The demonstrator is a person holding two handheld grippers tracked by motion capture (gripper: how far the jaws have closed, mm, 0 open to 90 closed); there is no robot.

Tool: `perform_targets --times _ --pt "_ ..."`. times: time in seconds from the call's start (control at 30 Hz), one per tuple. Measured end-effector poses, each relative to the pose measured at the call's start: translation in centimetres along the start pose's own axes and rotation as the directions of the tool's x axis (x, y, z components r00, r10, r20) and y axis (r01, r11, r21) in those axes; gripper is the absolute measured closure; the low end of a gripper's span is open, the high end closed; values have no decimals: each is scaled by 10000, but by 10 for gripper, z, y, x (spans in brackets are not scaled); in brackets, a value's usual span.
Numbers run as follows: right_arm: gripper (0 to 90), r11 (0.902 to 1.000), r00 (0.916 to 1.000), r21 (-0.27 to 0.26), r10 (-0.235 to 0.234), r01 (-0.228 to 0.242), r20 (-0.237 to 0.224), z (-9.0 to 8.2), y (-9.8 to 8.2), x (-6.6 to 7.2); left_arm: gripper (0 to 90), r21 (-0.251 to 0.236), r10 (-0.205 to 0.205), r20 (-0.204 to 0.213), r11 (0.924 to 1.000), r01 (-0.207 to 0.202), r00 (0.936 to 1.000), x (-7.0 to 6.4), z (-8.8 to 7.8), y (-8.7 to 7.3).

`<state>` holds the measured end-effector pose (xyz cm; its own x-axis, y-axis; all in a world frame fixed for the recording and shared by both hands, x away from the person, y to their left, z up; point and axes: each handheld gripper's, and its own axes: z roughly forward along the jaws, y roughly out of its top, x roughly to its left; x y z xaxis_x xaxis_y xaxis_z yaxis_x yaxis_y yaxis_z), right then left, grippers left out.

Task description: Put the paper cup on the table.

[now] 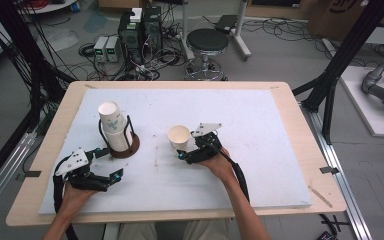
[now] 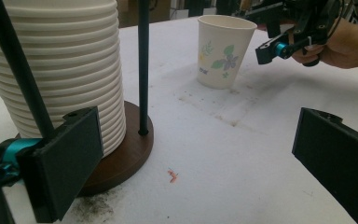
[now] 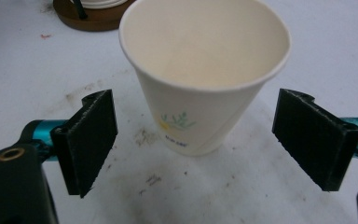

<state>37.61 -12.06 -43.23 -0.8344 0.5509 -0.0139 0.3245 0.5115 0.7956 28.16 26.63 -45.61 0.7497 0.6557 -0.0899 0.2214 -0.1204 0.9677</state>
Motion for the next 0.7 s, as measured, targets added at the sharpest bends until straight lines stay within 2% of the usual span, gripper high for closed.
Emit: perform_targets --times 0.23,0.4,0.7 --pt "146 9997 10000 -233 57 -56 40 -20 -15 0 18 -71 -8 37 10000 9 10000 0 -1 0" --pt "148 9979 9990 -467 443 -439 85 -37 -26 -3 18 -97 -42 15 9999 42 10000 1 -1 0" --pt "151 9923 9980 -1075 629 -618 74 -64 -43 -7 18 -158 -131 -57 9998 130 9999 1 -2 -1"
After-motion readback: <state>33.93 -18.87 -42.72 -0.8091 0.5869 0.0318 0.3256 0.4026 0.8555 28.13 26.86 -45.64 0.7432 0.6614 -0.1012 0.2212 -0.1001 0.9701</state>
